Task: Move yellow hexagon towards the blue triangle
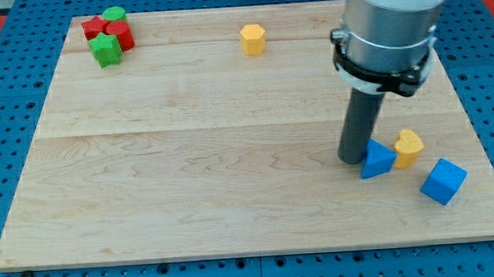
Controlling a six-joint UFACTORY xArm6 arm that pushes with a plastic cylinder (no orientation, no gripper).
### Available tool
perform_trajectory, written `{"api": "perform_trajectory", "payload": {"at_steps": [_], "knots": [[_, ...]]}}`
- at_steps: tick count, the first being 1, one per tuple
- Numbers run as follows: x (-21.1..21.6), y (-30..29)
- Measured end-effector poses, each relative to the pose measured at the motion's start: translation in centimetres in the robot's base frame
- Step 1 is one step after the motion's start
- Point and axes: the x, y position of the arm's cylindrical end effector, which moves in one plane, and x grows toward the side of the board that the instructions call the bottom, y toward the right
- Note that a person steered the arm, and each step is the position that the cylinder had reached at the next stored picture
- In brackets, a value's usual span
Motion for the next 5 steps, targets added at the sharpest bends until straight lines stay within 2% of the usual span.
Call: {"api": "perform_trajectory", "payload": {"at_steps": [1, 2, 3, 5], "knots": [[0.6, 1.4], [-3.0, 0.4], [-8.1, -3.4], [-19.3, -7.4]]}}
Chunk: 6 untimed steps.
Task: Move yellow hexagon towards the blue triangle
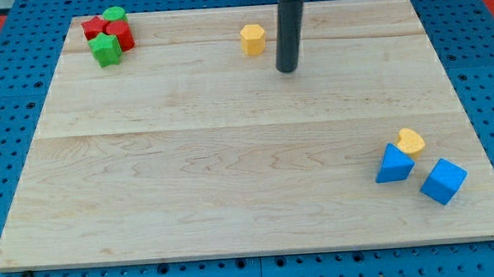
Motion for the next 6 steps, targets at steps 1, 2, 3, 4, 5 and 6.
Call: {"api": "perform_trajectory", "payload": {"at_steps": [1, 2, 3, 4, 5, 6], "knots": [[-5.6, -0.3], [-8.7, -1.4], [-5.3, -5.1], [-0.5, -6.8], [3.8, -6.8], [8.4, -6.5]]}}
